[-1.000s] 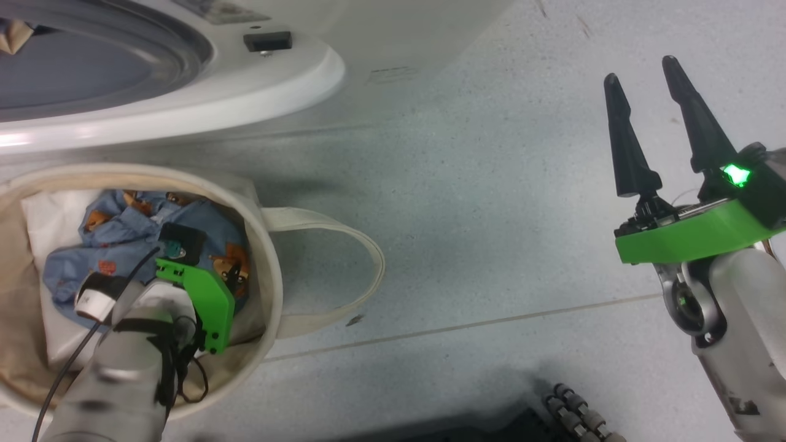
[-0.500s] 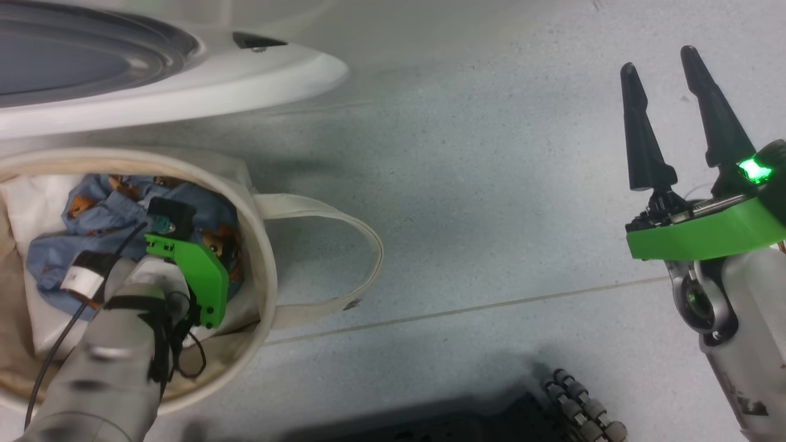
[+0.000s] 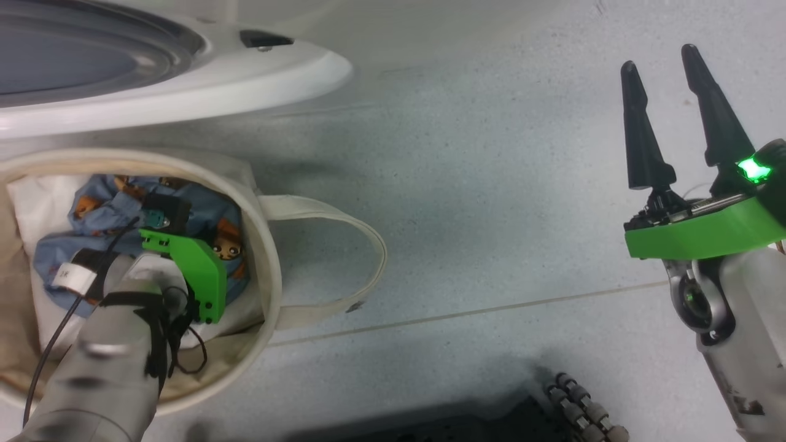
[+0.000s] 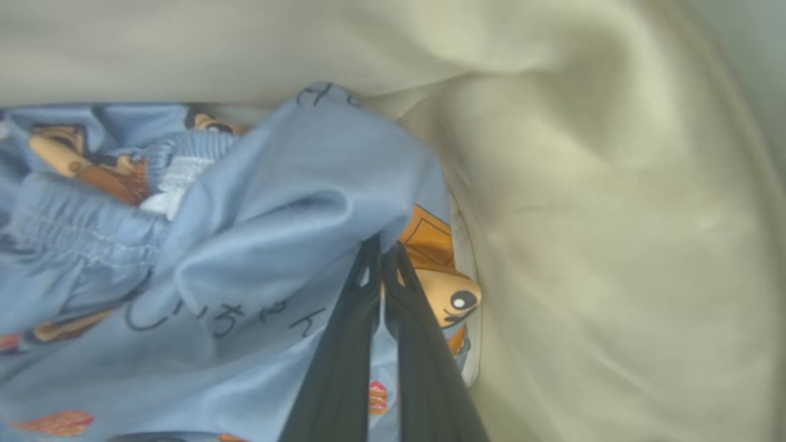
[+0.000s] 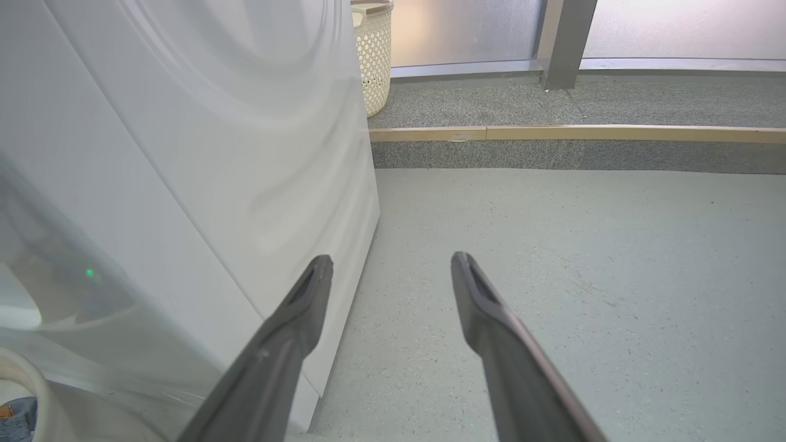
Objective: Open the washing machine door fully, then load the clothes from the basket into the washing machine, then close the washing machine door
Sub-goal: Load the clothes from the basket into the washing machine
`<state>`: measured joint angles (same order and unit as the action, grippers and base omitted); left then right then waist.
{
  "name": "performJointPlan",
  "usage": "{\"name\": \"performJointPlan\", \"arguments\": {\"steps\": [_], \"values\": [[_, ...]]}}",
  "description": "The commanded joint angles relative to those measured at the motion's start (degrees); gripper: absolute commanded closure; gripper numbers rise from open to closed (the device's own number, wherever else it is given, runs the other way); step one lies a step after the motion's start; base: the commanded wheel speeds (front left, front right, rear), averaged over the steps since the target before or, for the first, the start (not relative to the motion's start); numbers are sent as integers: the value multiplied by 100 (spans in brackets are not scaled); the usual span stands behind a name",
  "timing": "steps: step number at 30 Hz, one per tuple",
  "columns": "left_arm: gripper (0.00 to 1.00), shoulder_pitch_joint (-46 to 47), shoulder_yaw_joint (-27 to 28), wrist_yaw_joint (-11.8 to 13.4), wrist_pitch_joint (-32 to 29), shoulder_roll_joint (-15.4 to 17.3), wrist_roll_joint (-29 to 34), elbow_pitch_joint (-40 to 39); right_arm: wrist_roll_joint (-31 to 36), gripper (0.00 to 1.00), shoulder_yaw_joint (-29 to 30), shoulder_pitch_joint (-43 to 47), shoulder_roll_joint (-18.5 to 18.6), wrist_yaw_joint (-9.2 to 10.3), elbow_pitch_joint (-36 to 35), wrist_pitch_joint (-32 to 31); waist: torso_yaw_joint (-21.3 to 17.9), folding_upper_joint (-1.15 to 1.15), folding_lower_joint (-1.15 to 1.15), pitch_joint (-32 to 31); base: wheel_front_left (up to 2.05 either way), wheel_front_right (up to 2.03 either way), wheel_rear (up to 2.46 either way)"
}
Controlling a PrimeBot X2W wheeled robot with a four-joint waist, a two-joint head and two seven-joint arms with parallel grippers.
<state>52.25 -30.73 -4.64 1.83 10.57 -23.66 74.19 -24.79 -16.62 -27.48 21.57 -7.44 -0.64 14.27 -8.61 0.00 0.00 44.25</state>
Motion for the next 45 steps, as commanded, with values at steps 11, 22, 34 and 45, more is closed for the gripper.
{"name": "performJointPlan", "arguments": {"steps": [11,22,34,45], "values": [[100,-352,194,-150,424,153,-276,-23,-187,0,-309,32,-152,-5,218,68,119,0,0,-565,0,0,0],[100,-872,359,-261,1258,16,-621,-85,-469,0,-449,224,-420,-5,616,72,380,0,0,-1643,0,0,0],[100,-1872,1053,-282,1315,328,-590,-1945,-724,0,-594,659,-582,-5,926,73,714,0,0,-2800,0,0,0],[100,-2725,1779,-284,1316,264,-458,-3360,-926,0,-681,1060,-727,-5,1123,73,973,0,0,-3658,0,0,0]]}}
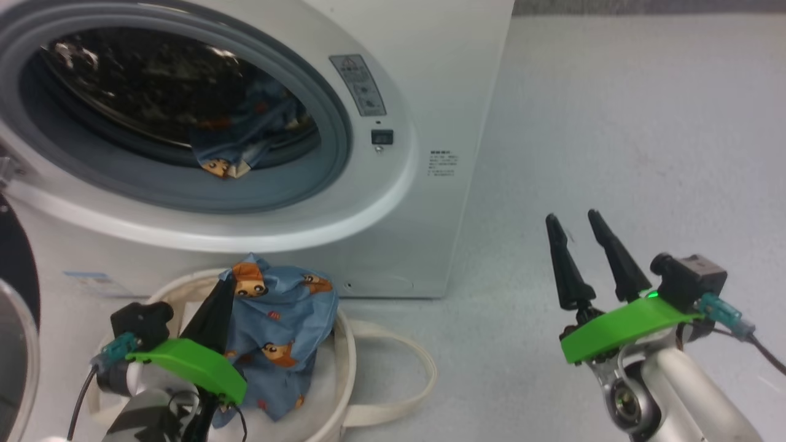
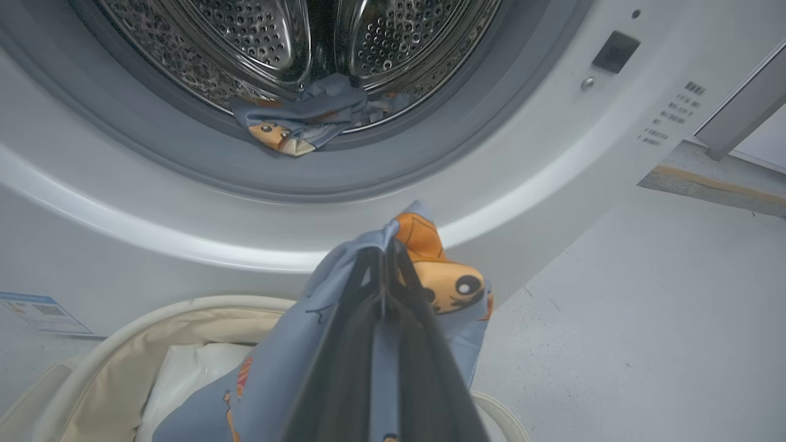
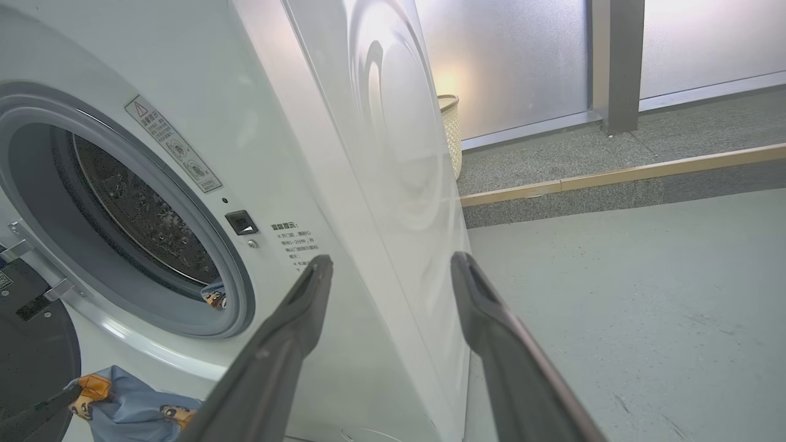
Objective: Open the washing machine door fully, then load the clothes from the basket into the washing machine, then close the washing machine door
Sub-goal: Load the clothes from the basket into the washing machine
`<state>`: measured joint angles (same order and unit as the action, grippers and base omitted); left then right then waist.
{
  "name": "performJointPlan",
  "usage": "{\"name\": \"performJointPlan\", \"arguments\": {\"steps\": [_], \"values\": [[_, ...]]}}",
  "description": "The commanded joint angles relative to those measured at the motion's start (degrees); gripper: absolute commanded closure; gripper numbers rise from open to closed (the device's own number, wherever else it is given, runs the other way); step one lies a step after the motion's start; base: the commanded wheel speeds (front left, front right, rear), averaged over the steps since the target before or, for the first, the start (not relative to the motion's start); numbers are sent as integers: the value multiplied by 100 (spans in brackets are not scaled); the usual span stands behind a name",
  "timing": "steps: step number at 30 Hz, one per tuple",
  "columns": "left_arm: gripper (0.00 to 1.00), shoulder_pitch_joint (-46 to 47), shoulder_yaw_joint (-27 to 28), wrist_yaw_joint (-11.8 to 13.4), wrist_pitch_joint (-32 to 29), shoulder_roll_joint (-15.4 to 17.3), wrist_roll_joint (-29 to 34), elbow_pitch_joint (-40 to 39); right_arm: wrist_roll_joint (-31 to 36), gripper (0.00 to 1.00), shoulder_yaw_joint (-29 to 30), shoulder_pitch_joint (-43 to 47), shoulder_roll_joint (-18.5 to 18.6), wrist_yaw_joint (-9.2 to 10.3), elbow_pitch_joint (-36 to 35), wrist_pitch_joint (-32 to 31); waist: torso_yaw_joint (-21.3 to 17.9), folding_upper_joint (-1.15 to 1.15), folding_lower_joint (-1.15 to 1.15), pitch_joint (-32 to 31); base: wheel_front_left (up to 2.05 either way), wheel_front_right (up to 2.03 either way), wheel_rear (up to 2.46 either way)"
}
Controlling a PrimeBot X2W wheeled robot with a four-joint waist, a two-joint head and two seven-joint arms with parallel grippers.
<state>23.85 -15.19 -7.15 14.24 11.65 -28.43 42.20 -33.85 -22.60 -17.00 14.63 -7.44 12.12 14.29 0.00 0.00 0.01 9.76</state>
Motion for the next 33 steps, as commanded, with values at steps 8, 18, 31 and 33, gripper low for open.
{"name": "performJointPlan", "arguments": {"steps": [8,18,31,33], "values": [[100,-249,450,-33,75,185,-29,-1178,-143,0,-113,332,-139,-5,-73,71,212,0,-1,-781,0,0,0],[100,277,720,-34,-117,527,-325,-1793,-193,0,-203,426,-163,-5,-84,71,165,0,-1,-942,0,0,0],[100,1736,1248,-34,-42,950,-922,-1420,-118,0,-239,189,-159,-5,-170,71,-279,0,-1,-226,0,0,0],[100,1834,1270,-34,14,920,-936,-1191,-105,0,-243,154,-150,-5,-188,71,-352,0,-1,-58,0,0,0]]}}
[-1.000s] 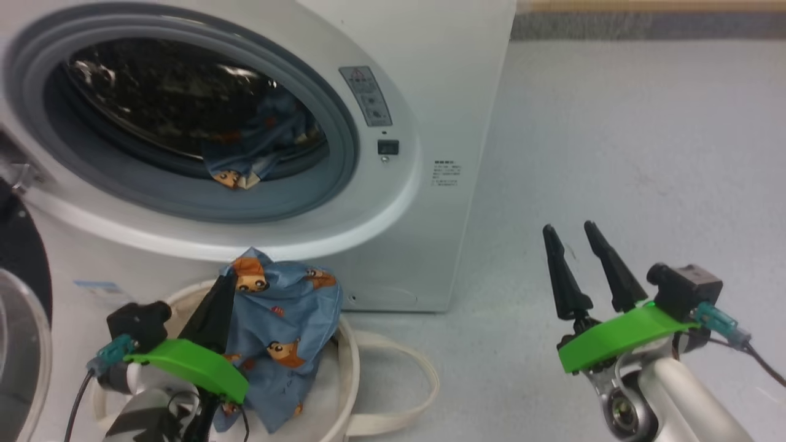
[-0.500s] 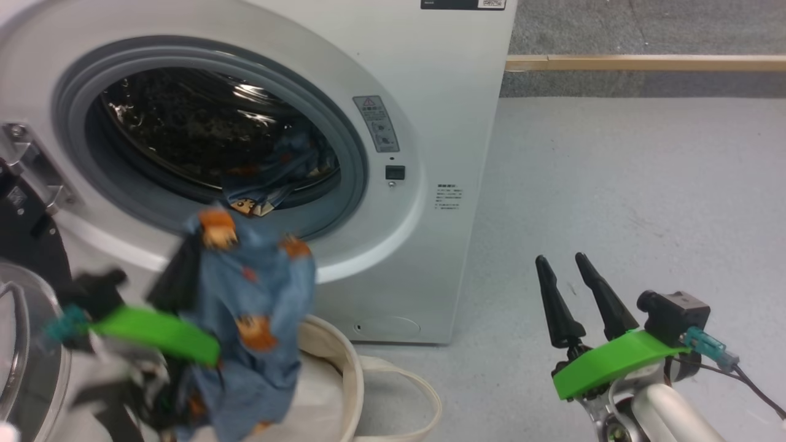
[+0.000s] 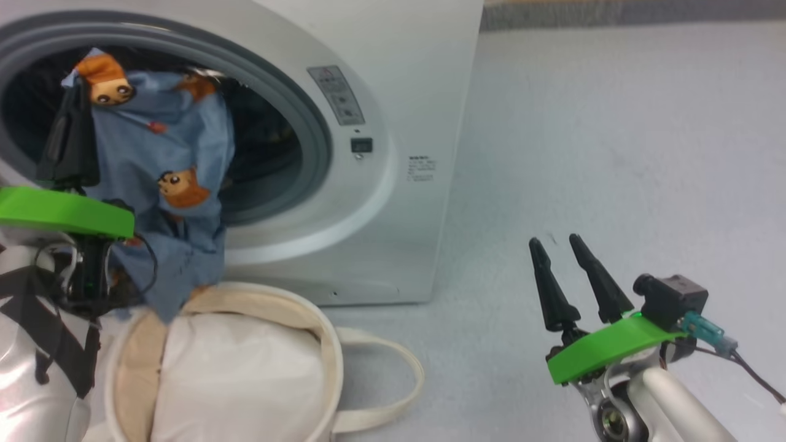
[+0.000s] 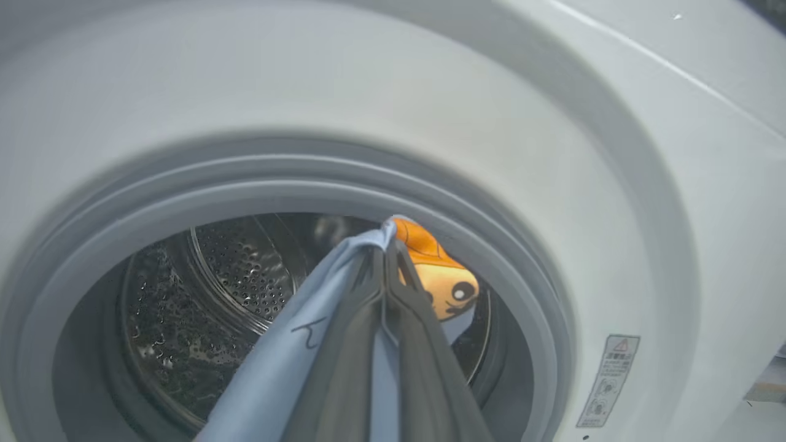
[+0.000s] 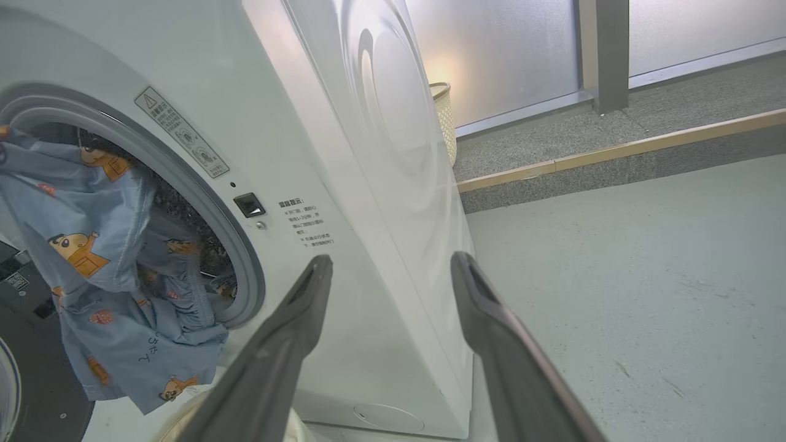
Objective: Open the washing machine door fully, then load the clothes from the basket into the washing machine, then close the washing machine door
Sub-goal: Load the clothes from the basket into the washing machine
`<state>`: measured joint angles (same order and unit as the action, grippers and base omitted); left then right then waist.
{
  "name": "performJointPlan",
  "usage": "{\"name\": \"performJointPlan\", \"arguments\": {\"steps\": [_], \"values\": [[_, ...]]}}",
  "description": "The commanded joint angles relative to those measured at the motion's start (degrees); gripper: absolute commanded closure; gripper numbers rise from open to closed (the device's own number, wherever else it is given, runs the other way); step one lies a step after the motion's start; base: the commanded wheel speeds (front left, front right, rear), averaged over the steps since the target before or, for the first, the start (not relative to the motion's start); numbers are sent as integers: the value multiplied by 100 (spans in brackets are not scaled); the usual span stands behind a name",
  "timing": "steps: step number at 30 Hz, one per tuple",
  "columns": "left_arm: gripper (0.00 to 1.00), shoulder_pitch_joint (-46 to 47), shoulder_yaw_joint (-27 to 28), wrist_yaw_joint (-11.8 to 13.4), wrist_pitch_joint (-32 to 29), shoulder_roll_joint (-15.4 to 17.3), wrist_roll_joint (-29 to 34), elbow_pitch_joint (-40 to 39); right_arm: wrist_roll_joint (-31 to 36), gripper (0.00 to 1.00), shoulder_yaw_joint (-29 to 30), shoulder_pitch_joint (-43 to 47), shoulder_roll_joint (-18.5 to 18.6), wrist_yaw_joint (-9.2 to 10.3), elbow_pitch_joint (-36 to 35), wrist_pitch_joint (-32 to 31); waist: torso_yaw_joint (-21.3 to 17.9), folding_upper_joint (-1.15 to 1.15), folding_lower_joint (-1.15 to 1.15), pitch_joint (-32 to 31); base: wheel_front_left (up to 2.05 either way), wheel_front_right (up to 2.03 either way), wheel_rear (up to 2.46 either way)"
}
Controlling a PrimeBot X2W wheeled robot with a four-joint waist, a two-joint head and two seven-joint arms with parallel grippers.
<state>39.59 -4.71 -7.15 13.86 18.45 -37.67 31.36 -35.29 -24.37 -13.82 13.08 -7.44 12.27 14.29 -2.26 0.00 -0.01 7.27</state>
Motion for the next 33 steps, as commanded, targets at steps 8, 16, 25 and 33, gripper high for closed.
{"name": "performJointPlan", "arguments": {"steps": [8,16,25,33], "values": [[100,693,608,-34,111,119,260,617,168,0,58,-347,90,-5,-417,71,-447,0,1,943,0,0,0],[100,1334,1047,-34,113,36,755,1483,374,0,329,-464,194,-5,-652,71,-767,0,1,1652,0,0,0],[100,1973,1175,-34,113,42,1159,2195,536,0,544,-462,255,-5,-838,71,-874,0,1,2218,0,0,0],[100,2222,987,-34,113,-130,1389,2728,626,0,639,-435,296,-5,-943,71,-816,0,1,2548,0,0,0]]}}
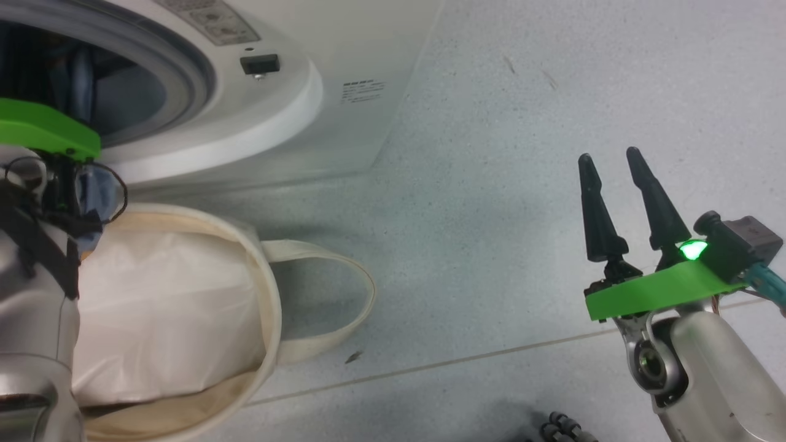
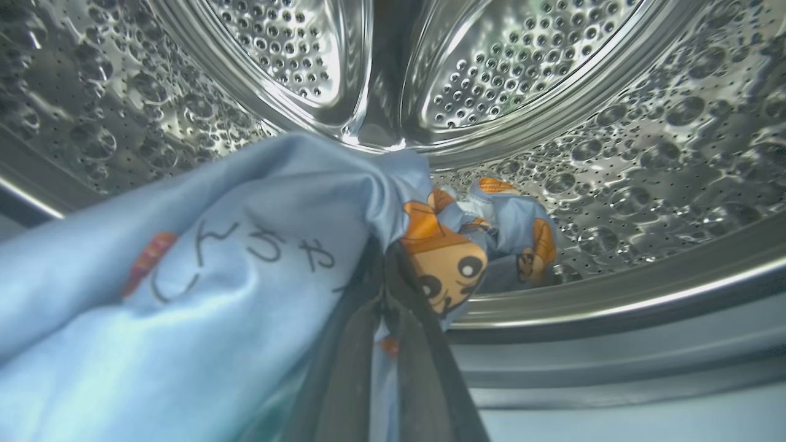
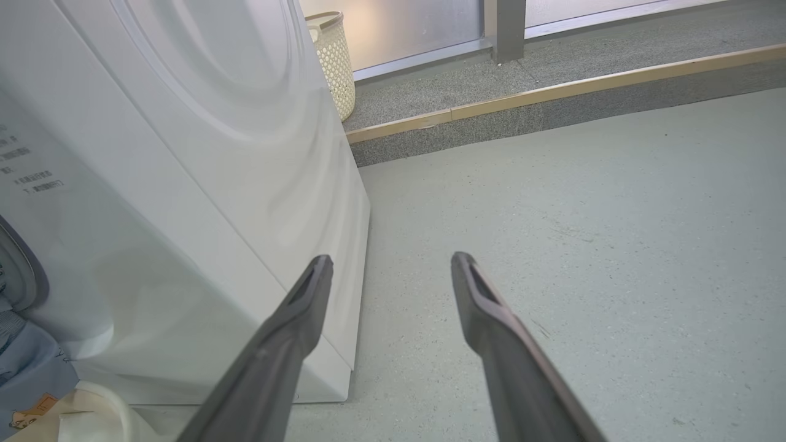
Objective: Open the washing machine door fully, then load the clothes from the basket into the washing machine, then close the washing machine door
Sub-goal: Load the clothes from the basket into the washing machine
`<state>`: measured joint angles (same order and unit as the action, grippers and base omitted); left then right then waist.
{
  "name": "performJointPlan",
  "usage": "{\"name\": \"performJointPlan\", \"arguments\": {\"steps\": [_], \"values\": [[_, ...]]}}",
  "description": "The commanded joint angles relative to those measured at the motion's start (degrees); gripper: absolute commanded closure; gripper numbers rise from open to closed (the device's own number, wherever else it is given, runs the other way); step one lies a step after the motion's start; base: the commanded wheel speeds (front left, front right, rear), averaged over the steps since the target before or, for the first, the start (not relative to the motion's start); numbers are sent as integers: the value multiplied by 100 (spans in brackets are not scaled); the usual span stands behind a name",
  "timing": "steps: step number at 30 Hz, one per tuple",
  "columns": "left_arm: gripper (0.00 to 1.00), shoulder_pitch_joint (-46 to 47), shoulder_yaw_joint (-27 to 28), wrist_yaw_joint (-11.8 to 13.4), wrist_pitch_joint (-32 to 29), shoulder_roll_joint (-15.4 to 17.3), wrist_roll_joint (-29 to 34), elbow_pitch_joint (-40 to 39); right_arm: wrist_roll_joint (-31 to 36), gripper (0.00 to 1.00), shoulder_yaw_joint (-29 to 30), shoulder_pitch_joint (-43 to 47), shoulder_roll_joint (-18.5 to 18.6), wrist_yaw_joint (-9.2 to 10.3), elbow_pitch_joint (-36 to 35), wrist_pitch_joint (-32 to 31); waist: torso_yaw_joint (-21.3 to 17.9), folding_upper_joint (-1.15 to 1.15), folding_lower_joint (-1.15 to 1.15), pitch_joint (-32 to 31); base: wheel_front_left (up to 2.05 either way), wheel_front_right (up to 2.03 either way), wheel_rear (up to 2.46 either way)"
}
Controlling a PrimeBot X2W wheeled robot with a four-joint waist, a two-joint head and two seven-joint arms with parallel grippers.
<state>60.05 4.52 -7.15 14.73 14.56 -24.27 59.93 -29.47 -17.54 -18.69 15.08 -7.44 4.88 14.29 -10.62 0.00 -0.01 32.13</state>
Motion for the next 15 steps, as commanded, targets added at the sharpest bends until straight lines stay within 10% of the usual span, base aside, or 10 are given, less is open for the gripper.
{"name": "performJointPlan", "arguments": {"steps": [1,15], "values": [[100,228,56,-34,27,250,43,-84,52,0,-29,52,105,-5,-225,71,23,0,1,98,0,0,0],[100,1091,149,-7,27,652,596,-731,167,0,212,85,166,-5,-552,71,-339,0,1,531,0,0,0]]}}
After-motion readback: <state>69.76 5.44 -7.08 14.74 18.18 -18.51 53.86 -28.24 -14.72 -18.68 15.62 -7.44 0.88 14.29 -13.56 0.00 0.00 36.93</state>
